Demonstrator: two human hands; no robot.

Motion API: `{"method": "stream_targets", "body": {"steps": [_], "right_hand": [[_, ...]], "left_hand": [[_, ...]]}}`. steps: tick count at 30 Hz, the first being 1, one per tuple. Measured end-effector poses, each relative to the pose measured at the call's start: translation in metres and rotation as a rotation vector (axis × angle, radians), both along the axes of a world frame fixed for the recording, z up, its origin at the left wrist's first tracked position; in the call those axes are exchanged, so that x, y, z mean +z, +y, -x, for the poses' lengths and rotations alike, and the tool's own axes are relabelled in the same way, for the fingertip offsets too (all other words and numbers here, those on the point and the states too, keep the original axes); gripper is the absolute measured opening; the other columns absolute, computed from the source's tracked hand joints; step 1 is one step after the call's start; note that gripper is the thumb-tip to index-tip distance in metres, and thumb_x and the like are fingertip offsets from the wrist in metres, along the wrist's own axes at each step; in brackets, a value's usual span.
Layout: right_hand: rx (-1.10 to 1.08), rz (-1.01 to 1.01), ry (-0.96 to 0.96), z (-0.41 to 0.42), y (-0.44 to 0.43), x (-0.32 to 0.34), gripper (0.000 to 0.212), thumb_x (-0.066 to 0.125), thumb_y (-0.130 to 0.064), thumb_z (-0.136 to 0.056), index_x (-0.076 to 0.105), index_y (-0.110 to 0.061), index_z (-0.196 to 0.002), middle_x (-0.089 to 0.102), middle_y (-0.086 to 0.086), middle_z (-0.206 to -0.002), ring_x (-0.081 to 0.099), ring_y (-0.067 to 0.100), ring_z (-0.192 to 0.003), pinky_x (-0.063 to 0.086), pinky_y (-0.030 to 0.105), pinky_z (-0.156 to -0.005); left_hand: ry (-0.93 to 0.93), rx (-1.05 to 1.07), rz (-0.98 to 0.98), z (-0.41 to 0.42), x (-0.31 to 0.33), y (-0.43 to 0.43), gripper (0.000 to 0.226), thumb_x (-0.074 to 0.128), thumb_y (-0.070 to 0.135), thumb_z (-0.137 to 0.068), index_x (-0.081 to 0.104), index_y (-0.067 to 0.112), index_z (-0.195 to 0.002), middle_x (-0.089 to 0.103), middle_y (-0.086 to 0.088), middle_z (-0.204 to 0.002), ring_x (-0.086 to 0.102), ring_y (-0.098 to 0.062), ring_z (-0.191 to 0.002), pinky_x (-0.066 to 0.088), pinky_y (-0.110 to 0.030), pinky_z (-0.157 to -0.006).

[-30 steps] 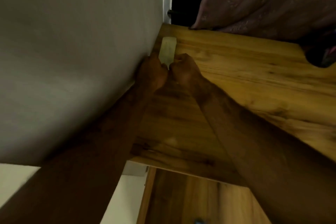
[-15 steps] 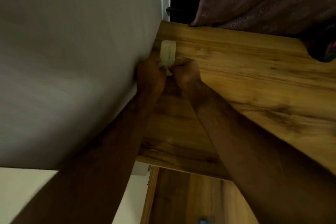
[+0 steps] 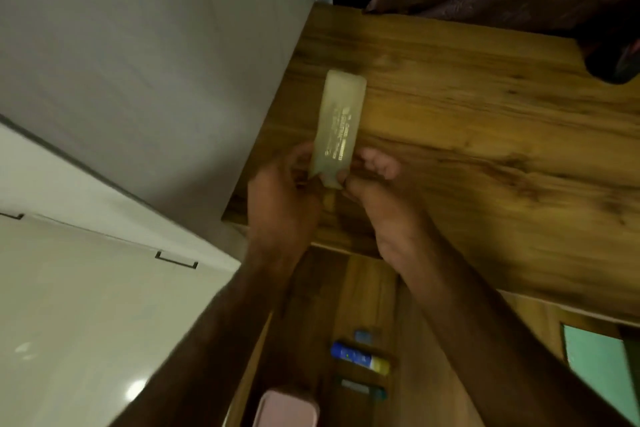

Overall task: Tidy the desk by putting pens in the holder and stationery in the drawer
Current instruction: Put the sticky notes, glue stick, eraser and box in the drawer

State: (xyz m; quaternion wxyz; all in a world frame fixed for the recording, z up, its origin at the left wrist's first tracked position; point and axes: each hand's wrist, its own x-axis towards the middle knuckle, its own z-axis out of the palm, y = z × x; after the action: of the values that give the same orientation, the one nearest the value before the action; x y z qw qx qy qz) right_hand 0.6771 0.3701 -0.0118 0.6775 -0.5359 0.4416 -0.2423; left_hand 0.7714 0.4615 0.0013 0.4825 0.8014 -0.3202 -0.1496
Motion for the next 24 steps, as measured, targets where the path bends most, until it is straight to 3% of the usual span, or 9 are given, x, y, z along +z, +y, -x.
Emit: {"method": "stream_targets", "body": {"steps": [5, 7, 11, 14, 18, 24], "right_hand": [[0.077, -0.058, 0.146, 0.071, 0.072, -0.004, 0.051, 0.079, -0.023, -0.083, 0.061, -0.039, -0.128, 0.068, -0.018, -0.12, 0.064, -0.001, -0.109, 0.057, 0.025, -0.086], [0.119, -0.103, 0.192, 0.093, 0.099, -0.008, 0.049, 0.077, -0.023, -0.085, 0.058, -0.043, -0.126, 0.067, -0.018, -0.122, 0.064, 0.0, -0.11, 0.059, 0.031, -0.089], [0.181, -0.137, 0.293, 0.122, 0.131, -0.022, 0.042, 0.076, -0.023, -0.087, 0.06, -0.046, -0.118, 0.067, -0.02, -0.119, 0.064, -0.001, -0.109, 0.059, 0.031, -0.09], [0.236, -0.173, 0.348, 0.13, 0.143, -0.029, 0.04, 0.075, -0.023, -0.088, 0.064, -0.04, -0.122, 0.069, -0.019, -0.116, 0.065, -0.001, -0.106, 0.06, 0.031, -0.089], [0.276, -0.237, 0.412, 0.123, 0.142, -0.039, 0.036, 0.072, -0.016, -0.089, 0.065, -0.037, -0.117, 0.068, -0.016, -0.115, 0.066, 0.004, -0.106, 0.06, 0.03, -0.089], [0.278, -0.277, 0.431, 0.098, 0.133, -0.061, 0.029, 0.069, -0.008, -0.09, 0.064, -0.035, -0.1, 0.072, -0.006, -0.108, 0.07, 0.013, -0.099, 0.062, 0.038, -0.086]], "left_hand": [[0.086, -0.007, -0.027, 0.068, 0.002, 0.08, 0.042, 0.076, 0.011, -0.081, 0.062, 0.037, -0.111, 0.066, 0.016, -0.107, 0.065, 0.009, -0.093, 0.052, -0.006, -0.072], [0.106, 0.004, -0.064, 0.092, -0.003, 0.105, 0.049, 0.076, 0.003, -0.081, 0.06, 0.042, -0.107, 0.065, 0.017, -0.107, 0.064, 0.008, -0.096, 0.051, -0.006, -0.073], [0.241, -0.011, -0.154, 0.12, -0.014, 0.14, 0.047, 0.069, 0.0, -0.084, 0.062, 0.038, -0.11, 0.066, 0.022, -0.106, 0.066, 0.006, -0.095, 0.054, -0.01, -0.069], [0.208, -0.022, -0.256, 0.128, -0.022, 0.152, 0.041, 0.073, 0.006, -0.083, 0.064, 0.027, -0.117, 0.064, 0.025, -0.103, 0.066, 0.005, -0.091, 0.051, -0.006, -0.067], [0.125, -0.114, -0.508, 0.117, -0.04, 0.15, 0.044, 0.073, 0.026, -0.084, 0.06, 0.028, -0.125, 0.065, 0.011, -0.114, 0.068, -0.014, -0.099, 0.06, -0.031, -0.079], [0.15, -0.204, -0.704, 0.097, -0.055, 0.127, 0.043, 0.067, 0.03, -0.083, 0.057, 0.02, -0.124, 0.065, 0.0, -0.114, 0.067, -0.021, -0.097, 0.06, -0.034, -0.076]]}}
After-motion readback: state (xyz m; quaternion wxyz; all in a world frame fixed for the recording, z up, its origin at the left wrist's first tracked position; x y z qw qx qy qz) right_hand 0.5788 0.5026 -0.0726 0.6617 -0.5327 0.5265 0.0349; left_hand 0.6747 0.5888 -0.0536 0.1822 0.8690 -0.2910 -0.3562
